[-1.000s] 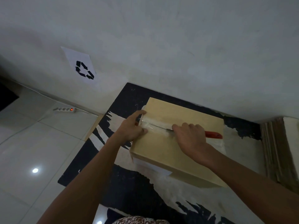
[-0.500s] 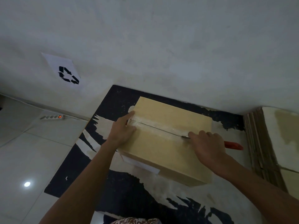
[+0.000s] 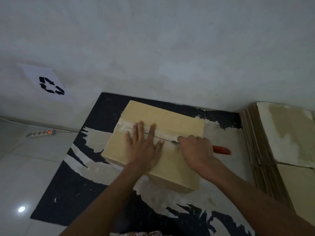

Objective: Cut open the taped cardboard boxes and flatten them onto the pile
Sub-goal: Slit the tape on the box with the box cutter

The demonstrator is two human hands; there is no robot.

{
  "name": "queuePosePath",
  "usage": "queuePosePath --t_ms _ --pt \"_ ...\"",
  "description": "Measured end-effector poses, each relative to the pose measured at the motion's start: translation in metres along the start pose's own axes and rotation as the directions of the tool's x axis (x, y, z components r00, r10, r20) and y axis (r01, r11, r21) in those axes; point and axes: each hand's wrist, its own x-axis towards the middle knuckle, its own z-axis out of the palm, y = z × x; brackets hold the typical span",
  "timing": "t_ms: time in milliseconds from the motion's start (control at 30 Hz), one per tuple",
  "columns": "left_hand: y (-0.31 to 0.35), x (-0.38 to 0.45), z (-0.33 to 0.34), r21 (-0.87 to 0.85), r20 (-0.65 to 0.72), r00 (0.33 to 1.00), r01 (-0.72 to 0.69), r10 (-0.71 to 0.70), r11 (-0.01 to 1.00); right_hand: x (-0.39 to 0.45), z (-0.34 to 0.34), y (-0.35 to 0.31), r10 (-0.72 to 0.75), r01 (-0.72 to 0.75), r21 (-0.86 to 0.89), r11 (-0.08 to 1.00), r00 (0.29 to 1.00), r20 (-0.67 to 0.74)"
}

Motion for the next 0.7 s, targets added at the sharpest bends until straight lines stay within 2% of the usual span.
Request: queuePosePath --t_ms 200,333,700 --pt "-0.061 0.031 -0.021 0.060 0.028 0.990 -0.141 0.139 0.988 0.015 -0.007 -0.046 -0.035 0.035 0.047 0.998 0.999 -0.008" --pt "-0.064 0.038 -0.022 0.050 0.034 0.990 -0.136 0.135 0.989 0.020 -0.009 -0.052 -0.012 0.013 0.036 0.999 1.000 -0.015" --pt "-0.067 0.038 -0.024 0.022 0.007 0.990 -0.144 0.144 0.989 -0.023 -0.008 -0.016 0.046 -0.046 0.024 0.999 0.999 0.015"
